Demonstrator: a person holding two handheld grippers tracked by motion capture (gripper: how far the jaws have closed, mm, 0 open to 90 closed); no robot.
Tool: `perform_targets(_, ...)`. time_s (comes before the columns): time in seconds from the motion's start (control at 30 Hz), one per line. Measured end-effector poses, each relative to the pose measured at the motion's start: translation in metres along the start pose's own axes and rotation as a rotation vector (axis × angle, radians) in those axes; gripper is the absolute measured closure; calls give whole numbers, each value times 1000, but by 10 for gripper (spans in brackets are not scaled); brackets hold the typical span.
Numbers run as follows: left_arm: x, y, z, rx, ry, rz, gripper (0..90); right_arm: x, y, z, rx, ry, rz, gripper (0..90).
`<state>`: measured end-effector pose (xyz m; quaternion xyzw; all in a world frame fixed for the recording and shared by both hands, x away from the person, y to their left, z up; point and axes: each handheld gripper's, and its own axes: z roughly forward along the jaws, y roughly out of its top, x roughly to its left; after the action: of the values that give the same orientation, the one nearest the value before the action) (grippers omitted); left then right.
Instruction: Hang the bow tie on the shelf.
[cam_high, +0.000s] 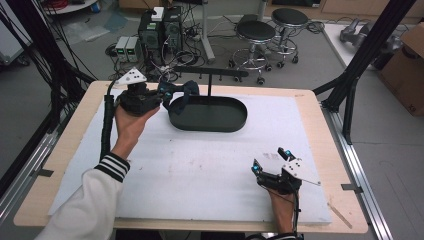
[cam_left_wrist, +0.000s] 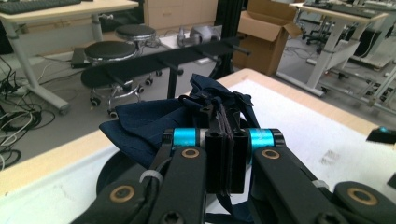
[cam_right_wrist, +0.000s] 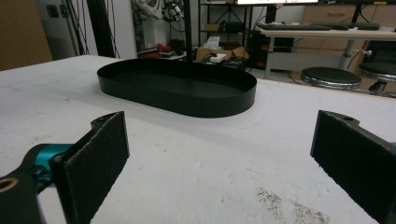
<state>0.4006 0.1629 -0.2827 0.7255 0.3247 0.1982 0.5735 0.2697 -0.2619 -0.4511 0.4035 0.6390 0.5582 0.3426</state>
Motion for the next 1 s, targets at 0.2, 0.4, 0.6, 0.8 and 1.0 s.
perform_targets(0.2,5,14,6,-14,27,5,888,0,0,0,-1,0,1,33)
perform_targets(0.4,14,19,9,-17,54,-22,887,0,0,0,2,0,6,33)
perform_targets(0.6,21,22,14,-8,61,-21,888,-1,0,0,-3,-2,15,33)
perform_targets(0.8,27,30,26,-28,64,-18,888,-1,0,0,-3,-4,15,33)
perform_targets(1.0,32,32,38,-30,66,-1,888,-1,0,0,-5,-7,12,33)
